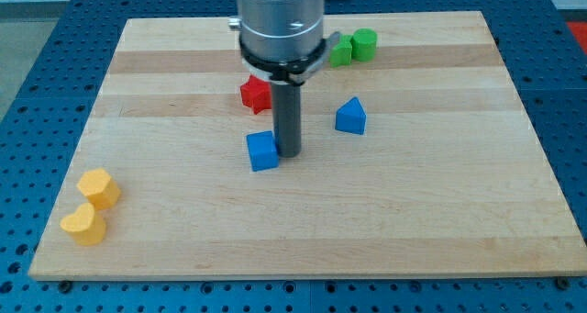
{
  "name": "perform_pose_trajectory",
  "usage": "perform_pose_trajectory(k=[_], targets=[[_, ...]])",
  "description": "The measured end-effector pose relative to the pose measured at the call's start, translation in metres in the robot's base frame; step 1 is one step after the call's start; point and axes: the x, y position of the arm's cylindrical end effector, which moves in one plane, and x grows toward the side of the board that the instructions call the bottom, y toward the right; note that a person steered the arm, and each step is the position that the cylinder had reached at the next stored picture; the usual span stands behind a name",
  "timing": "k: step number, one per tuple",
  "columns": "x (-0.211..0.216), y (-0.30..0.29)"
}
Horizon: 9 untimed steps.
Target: Place the blue cube top right of the yellow hexagon
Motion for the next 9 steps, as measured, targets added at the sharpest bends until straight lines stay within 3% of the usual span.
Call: perform_pose_trajectory(k=[3, 9], targets=[[0.009, -0.061], [0.050, -0.110]])
